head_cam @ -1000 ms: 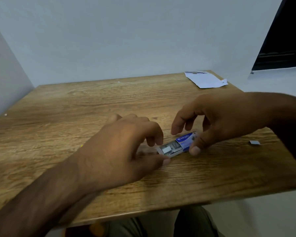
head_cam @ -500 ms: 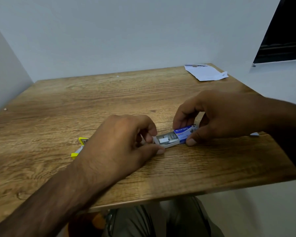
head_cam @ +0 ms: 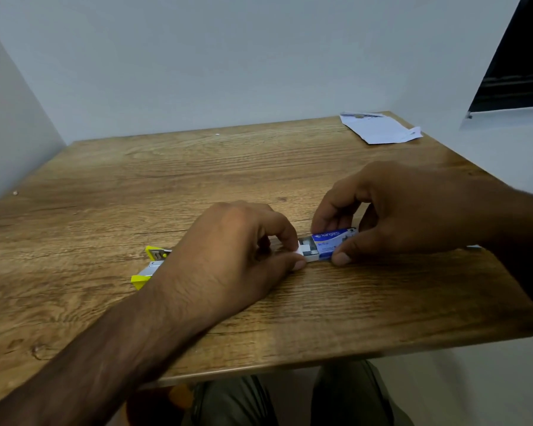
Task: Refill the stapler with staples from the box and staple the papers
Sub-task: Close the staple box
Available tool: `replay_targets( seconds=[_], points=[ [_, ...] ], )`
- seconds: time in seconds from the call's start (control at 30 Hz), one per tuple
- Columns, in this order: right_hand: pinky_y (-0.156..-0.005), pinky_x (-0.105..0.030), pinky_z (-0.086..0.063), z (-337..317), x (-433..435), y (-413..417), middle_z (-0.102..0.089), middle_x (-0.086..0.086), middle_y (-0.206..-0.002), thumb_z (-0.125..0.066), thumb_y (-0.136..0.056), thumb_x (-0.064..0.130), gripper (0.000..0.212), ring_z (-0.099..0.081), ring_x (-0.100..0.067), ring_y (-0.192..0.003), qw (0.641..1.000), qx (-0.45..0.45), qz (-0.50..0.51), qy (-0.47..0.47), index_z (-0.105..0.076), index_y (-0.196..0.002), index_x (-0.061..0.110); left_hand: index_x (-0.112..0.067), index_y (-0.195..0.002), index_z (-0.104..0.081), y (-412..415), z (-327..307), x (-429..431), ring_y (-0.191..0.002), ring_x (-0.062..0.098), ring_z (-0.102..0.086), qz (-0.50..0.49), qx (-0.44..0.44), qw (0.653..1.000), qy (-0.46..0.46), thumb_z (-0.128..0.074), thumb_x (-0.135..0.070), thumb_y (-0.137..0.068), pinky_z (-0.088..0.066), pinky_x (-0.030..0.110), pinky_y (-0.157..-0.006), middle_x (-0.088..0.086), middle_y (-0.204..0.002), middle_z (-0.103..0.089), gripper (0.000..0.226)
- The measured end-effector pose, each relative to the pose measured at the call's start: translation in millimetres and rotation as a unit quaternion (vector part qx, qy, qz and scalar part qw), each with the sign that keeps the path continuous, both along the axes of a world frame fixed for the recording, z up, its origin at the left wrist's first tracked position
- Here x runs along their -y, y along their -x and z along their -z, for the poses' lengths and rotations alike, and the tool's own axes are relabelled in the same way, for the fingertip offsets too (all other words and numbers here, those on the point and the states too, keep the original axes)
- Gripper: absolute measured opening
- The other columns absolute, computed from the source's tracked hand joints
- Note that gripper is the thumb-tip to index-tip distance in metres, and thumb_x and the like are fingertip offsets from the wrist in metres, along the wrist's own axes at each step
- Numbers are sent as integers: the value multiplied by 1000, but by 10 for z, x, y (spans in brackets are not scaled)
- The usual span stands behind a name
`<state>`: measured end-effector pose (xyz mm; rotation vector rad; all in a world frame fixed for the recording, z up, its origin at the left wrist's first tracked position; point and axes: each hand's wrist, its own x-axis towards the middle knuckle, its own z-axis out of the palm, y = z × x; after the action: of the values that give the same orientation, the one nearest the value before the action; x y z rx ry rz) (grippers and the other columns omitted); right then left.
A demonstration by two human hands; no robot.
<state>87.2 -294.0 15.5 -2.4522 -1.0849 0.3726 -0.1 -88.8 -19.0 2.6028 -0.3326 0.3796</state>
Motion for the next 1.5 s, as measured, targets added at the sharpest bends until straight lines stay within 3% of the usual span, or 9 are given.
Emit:
replay_targets(
  seconds=[0.17,0.37,0.63,0.8,0.9,1.03,1.33,1.5],
  points=[
    [-71,-8,-52,55,-53,-35,-75,18,-88,-87,-70,34,30,-67,7,-84,1000,14,-14,-10,-76,-97,36,-32,-86,-78,-16,-27,28,-82,4,-65,-4,-11,1000,-4,-79,-45,-79,-53,33,-76,-11,-86,-74,15],
    [-67,-5,-50,63,-82,-31,-75,18,-87,-88,-69,35,30,-67,7,-83,1000,18,-19,-14,-76,-97,36,-35,-87,-78,-44,-29,54,-82,6,-66,-22,-31,999,10,-81,-46,-76,-53,32,-77,-10,-85,-75,15],
    [-72,-10,-55,95,-98,-23,-74,16,-89,-91,-64,35,40,-69,4,-88,999,-2,-4,-41,-73,-100,36,-32,-84,-77,-76,11,52,-74,2,-62,-43,-33,998,39,-87,-46,-67,-42,19,-64,-13,-72,-71,24],
    [-79,-13,-56,63,-34,-40,-73,19,-99,-90,-67,25,49,-67,3,-98,998,-45,-10,-31,-70,-110,38,-30,-81,-78,-70,10,39,-80,5,-62,-15,-20,999,24,-85,-45,-69,-48,31,-74,-10,-83,-71,21],
    [-82,-20,-59,38,-5,-29,-72,23,-104,-88,-70,20,49,-65,6,-102,999,-44,-15,-8,-69,-110,42,-31,-84,-79,-61,-19,51,-81,5,-61,-25,-30,999,10,-84,-45,-71,-46,31,-76,-11,-83,-70,20],
    [-83,-27,-59,70,-7,-19,-72,23,-95,-90,-67,25,43,-65,6,-94,999,-22,26,-17,-72,-103,42,-32,-86,-79,-63,-26,64,-78,3,-62,-42,-38,998,10,-83,-47,-71,-48,29,-74,-13,-77,-70,21],
    [-76,-18,-57,79,-33,13,-75,20,-90,-89,-69,27,34,-67,6,-88,999,-25,40,-11,-75,-97,38,-34,-90,-76,-69,-44,121,-76,-1,-60,-48,-51,997,-16,-83,-52,-70,-42,18,-64,-21,-71,-62,27],
    [-80,-21,-58,81,-38,52,-74,21,-94,-85,-74,25,33,-66,5,-92,999,-15,36,-4,-74,-102,39,-35,-91,-76,-54,-39,113,-79,1,-61,-43,-34,998,-20,-82,-53,-71,-49,27,-72,-18,-77,-65,29]
  ],
)
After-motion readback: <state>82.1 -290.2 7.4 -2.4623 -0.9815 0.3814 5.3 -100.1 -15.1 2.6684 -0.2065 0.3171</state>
